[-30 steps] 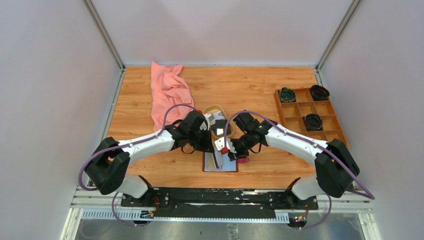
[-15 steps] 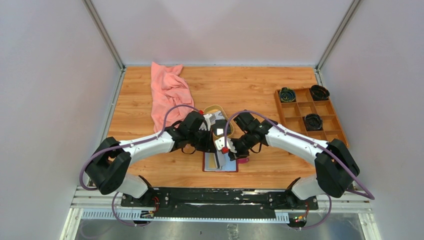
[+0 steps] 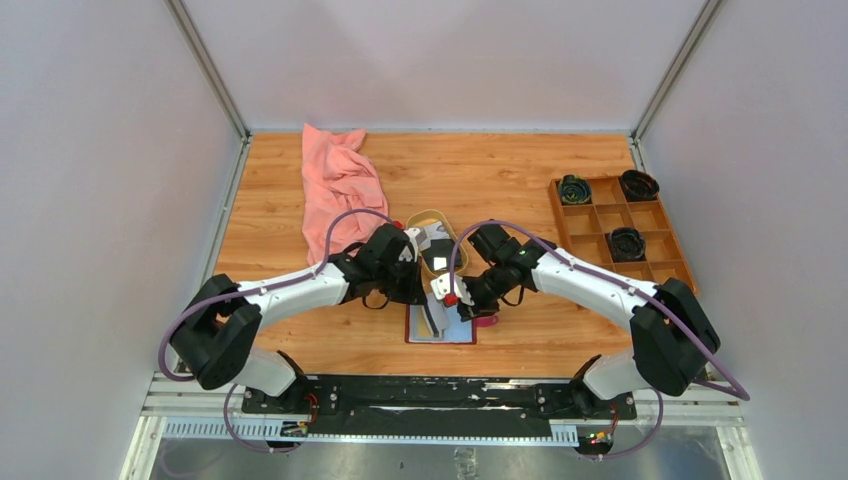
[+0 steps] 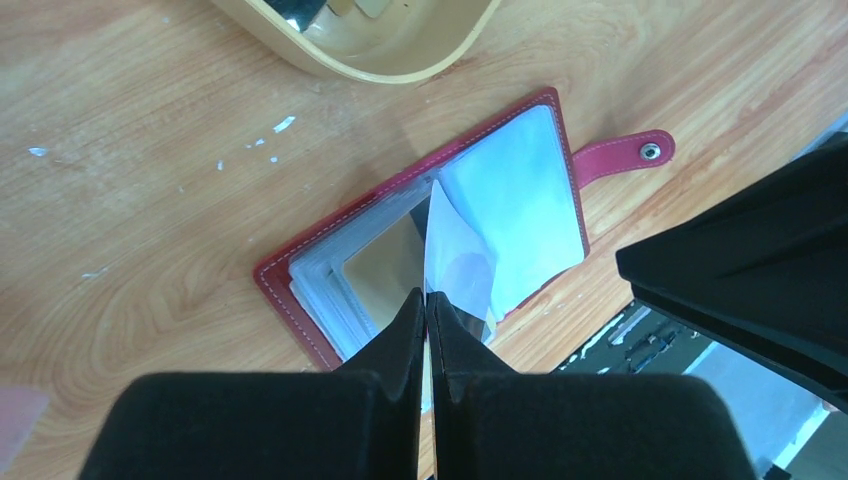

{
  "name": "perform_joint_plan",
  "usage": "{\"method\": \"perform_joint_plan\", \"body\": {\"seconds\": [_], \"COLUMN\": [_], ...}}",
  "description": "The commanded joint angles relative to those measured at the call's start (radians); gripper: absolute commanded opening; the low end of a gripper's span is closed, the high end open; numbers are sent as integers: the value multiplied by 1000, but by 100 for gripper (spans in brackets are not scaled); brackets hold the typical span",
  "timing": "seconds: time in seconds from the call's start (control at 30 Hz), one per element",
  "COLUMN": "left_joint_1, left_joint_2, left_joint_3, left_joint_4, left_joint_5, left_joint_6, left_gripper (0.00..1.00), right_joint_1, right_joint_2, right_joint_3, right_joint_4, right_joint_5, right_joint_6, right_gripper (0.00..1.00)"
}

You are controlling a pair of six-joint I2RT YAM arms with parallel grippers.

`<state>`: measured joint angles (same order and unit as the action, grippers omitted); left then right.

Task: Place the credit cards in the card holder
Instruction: Insert the credit card into the card holder.

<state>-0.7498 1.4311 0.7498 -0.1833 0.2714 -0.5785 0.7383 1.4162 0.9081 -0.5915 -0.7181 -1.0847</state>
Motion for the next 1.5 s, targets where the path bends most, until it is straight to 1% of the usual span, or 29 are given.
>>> {"method": "perform_joint_plan", "body": {"seconds": [0.0, 0.4, 0.73, 0.93, 1.1, 1.27, 1.47], "left_joint_1": [-8, -8, -8, -8, -8, -8, -8], "left_joint_2": [-17, -22, 34, 48, 75, 87, 115], "left_joint_3": [24, 59, 28, 22, 26, 32, 40], "left_joint_4": [-43, -50, 15, -17, -51, -71, -73], "left_joint_5": [-83, -118, 42, 98, 119, 108, 115], "left_joint_6": [24, 51, 30, 19, -1, -13, -24], "left_gripper": [0, 0, 0, 0, 0, 0, 0], "right_joint_1": [-13, -13, -16, -15, -15, -16, -16], "right_joint_2": [-20, -20, -20, -20, -20, -23, -25], "right_joint_3": [12, 11, 13, 13, 12, 12, 12], "right_joint_4": [-25, -27, -28, -28, -29, -30, -31], "right_joint_5": [-24, -27, -27, -27, -27, -28, -29], "right_joint_6": [-3, -4, -6, -5, -6, -6, -9], "right_gripper": [28, 28, 28, 28, 28, 28, 28]}}
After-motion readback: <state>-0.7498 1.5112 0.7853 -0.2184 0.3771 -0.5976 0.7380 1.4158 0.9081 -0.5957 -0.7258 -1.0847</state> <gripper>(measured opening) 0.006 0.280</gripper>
